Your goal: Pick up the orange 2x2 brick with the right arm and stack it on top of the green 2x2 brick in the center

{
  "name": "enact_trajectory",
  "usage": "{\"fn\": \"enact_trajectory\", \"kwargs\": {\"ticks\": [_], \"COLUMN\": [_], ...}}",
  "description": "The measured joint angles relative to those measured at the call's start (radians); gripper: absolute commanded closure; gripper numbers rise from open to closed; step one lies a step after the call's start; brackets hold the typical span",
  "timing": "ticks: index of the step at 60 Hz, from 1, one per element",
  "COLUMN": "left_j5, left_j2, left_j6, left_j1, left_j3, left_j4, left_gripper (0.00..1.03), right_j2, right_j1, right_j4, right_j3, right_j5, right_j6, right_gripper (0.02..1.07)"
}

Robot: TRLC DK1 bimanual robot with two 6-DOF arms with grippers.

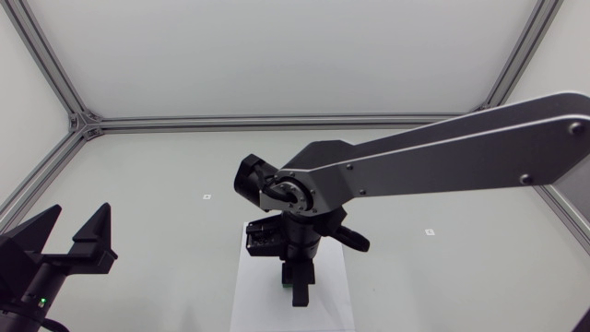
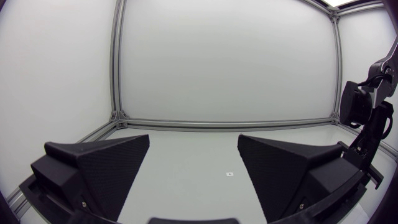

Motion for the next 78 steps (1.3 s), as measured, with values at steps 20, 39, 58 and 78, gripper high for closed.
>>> {"fn": "enact_trajectory", "kwargs": {"ticks": [20, 39, 58, 78], "left_j5": [0.0, 0.0, 0.0, 0.0], "left_j2": [0.0, 0.0, 0.0, 0.0], "left_j6": [0.0, 0.0, 0.0, 0.0], "left_j1": [0.0, 0.0, 0.0, 0.0], "left_j3": [0.0, 0.0, 0.0, 0.0], "left_j4": [0.0, 0.0, 0.0, 0.0], "left_gripper": [0.04, 0.04, 0.04, 0.04], "right_j2": [0.009, 0.009, 0.018, 0.058], "right_j1": [0.001, 0.009, 0.014, 0.007], "right_j4": [0.001, 0.001, 0.007, -0.043], "right_j3": [0.006, 0.006, 0.007, 0.057], "right_j5": [0.0, -0.004, -0.003, 0.023], "right_j6": [0.003, 0.011, 0.013, 0.036], "right_gripper": [0.87, 0.87, 0.87, 0.89]}}
